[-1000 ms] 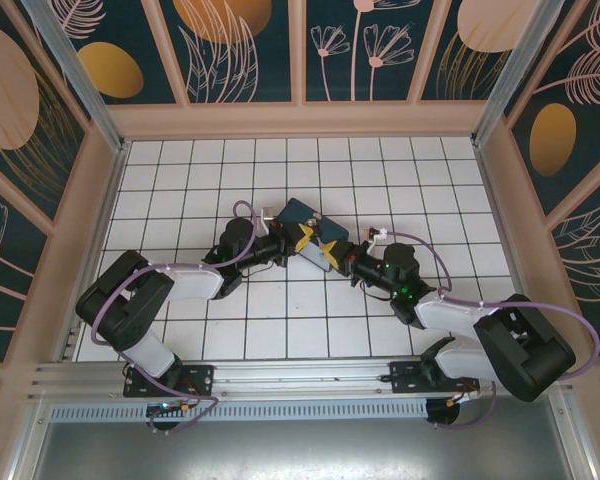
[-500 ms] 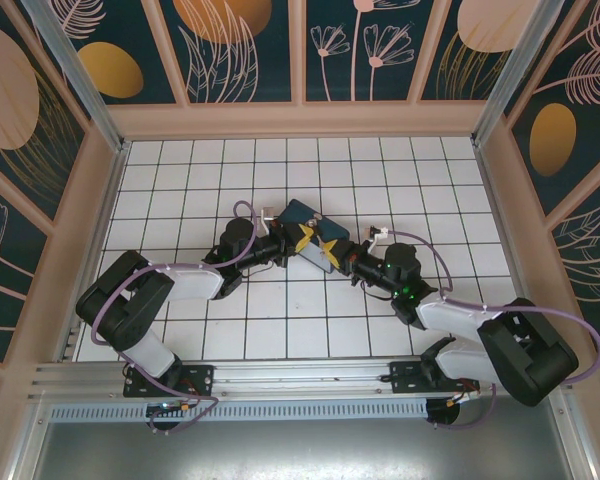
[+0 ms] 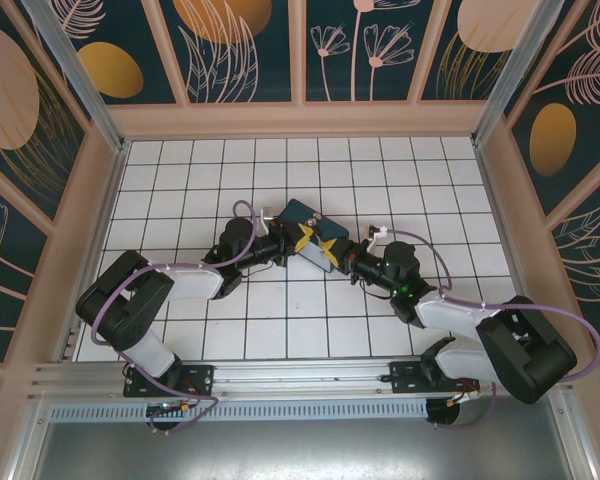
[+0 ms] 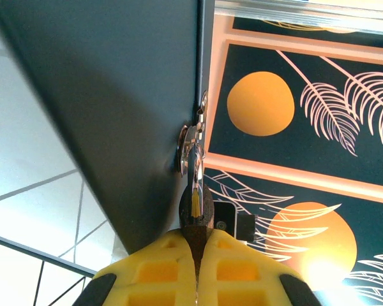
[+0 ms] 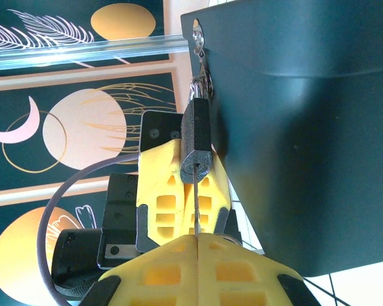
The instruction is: Unlock the padlock with the key
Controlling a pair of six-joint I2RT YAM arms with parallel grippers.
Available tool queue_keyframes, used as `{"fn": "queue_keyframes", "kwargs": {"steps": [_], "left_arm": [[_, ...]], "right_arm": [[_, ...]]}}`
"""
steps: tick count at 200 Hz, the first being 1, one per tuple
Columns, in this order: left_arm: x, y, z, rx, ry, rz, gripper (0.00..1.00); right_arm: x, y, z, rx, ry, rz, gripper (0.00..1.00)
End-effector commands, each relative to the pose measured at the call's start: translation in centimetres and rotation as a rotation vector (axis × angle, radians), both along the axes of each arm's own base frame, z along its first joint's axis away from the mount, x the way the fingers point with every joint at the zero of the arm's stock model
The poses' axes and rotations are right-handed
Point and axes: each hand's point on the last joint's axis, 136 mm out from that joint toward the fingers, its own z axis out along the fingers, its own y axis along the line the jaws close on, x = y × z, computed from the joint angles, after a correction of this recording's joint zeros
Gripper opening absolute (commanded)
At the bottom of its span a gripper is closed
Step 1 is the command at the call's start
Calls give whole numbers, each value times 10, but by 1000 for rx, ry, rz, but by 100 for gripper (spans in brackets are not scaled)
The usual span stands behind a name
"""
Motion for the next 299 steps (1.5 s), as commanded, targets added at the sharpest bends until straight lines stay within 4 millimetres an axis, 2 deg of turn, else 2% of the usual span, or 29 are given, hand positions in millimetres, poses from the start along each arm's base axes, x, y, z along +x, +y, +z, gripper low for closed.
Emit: {"fn": "queue_keyframes", "kwargs": {"steps": [1, 42, 78, 122, 184, 255, 299], "left_arm": [[0, -4, 31, -68, -108, -30, 2], [-1, -6, 36, -59, -139, -45, 2], [0, -6, 37, 27, -198, -52, 2], [-3, -10, 39, 3, -209, -84, 1], [-8, -11, 45, -107, -160, -94, 2], [-10, -14, 52, -52, -205, -118, 1], [-15, -16, 56, -74, -210, -130, 1]], "right_arm": [[10, -1, 15, 8, -59, -26, 0], [11, 3, 15, 0, -56, -14, 0], [12, 1, 11, -30, -51, -21, 0], [13, 1, 12, -41, -58, -19, 0], [18, 3, 27, -27, -158, -46, 0], [21, -1, 40, -24, -202, -76, 0], [23, 6, 46, 1, -203, -54, 0]]}}
